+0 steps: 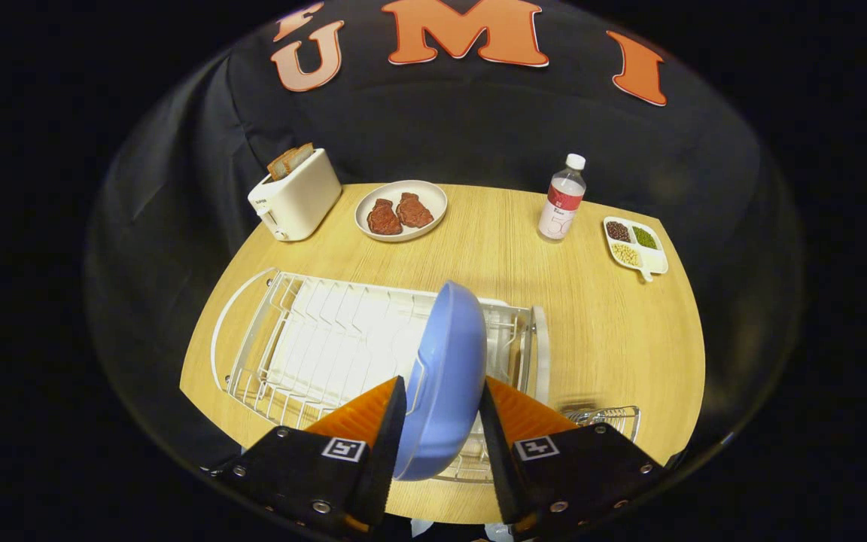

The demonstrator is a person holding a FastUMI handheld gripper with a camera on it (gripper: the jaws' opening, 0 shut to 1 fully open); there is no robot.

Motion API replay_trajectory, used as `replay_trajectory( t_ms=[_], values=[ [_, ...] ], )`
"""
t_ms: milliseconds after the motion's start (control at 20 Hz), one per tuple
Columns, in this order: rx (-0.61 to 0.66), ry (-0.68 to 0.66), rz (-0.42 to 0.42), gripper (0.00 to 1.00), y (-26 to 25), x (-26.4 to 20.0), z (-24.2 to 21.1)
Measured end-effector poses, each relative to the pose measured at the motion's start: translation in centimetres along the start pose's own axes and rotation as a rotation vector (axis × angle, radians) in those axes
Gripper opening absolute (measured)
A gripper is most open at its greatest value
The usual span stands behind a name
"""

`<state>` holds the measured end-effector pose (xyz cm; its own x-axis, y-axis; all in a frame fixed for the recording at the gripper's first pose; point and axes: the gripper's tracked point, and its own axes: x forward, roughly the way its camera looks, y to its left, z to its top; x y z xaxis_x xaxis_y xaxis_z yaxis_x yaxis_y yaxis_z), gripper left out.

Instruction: Take the plate from the dish rack, then take the spoon from the basket and place it into the plate.

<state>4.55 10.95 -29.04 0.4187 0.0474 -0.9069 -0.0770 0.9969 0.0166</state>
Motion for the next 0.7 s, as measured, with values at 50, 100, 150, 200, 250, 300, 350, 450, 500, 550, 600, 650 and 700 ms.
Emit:
replay_trajectory(
  t_ms=[50, 100, 150, 200, 250, 300, 350, 450, 500, 550, 600, 650, 700],
  values=[
    [-0.004, 0.020, -0.024, 0.53, -0.4, 0.3, -0.4],
    [-0.001, 0.043, -0.034, 0.50, -0.3, 0.6, -0.9],
    [0.006, 0.055, -0.040, 0.47, -0.1, 0.8, -1.1],
    [0.011, 0.057, -0.048, 0.45, -0.3, 0.8, -1.0],
    [0.019, 0.058, -0.051, 0.44, -0.3, 0.8, -1.0],
    [0.037, 0.063, -0.053, 0.42, -0.3, 0.5, -0.7],
    [0.052, 0.062, -0.055, 0.39, -0.5, 0.1, -0.4],
    [0.066, 0.023, -0.083, 0.36, -1.4, -0.7, 0.9],
    [0.065, 0.004, -0.108, 0.35, -2.3, -1.3, 1.5],
    [0.064, -0.018, -0.132, 0.34, -3.0, -1.9, 2.1],
    [0.069, -0.035, -0.140, 0.30, -3.4, -2.4, 2.5],
    [0.082, -0.044, -0.126, 0.26, -3.4, -3.2, 2.7],
    [0.110, -0.040, -0.097, 0.23, -3.0, -3.9, 2.5]
  ],
)
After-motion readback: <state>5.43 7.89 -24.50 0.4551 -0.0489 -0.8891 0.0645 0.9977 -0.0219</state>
